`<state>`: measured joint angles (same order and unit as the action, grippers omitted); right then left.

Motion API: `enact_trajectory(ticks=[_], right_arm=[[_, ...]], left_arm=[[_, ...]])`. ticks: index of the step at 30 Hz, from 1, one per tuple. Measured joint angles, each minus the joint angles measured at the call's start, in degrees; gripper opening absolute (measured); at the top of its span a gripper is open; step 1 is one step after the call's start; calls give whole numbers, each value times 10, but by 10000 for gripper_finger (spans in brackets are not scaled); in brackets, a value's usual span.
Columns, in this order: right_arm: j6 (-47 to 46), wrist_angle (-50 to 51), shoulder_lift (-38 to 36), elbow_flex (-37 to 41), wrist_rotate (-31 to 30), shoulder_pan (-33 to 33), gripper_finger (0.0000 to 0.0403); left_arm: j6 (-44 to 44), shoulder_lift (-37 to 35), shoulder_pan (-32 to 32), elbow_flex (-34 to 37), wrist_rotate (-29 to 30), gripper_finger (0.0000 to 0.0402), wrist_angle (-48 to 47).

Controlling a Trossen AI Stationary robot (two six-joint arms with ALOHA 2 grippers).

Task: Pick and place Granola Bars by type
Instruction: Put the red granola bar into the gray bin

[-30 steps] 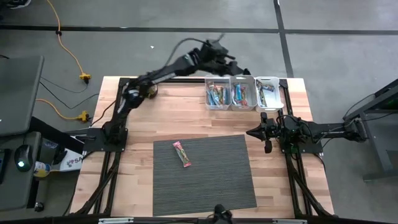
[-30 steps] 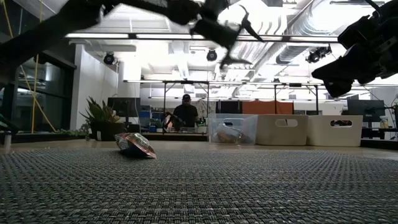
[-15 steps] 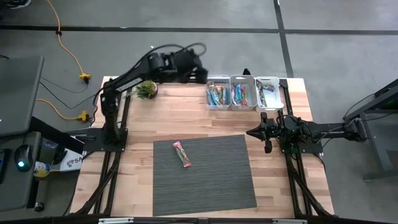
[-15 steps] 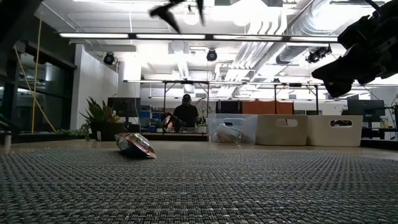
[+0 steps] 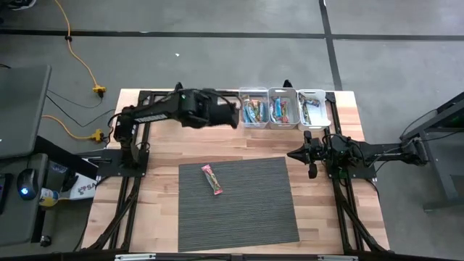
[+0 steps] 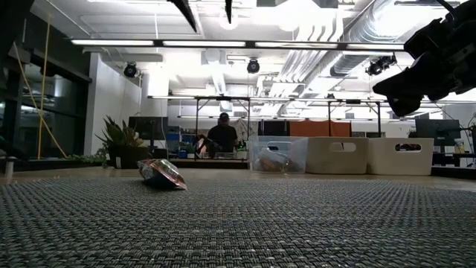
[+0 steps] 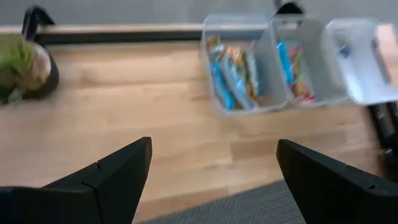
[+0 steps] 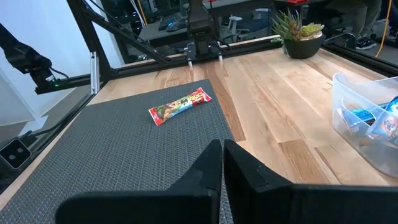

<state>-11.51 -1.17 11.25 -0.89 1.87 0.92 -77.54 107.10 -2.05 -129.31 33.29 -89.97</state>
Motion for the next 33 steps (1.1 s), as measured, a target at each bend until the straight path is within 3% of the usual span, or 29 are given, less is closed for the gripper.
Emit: enact_trajectory(ticks=[21,25,33], right_arm=[[0,0,0,0,0,0,0],[0,0,0,0,0,0,0],[0,0,0,0,0,0,0]], left_arm=[[-292,0,126,255,-152,342,-1],[-331,0,144,286,-193,342,3],[-378,0,161,329,-220,342,58]])
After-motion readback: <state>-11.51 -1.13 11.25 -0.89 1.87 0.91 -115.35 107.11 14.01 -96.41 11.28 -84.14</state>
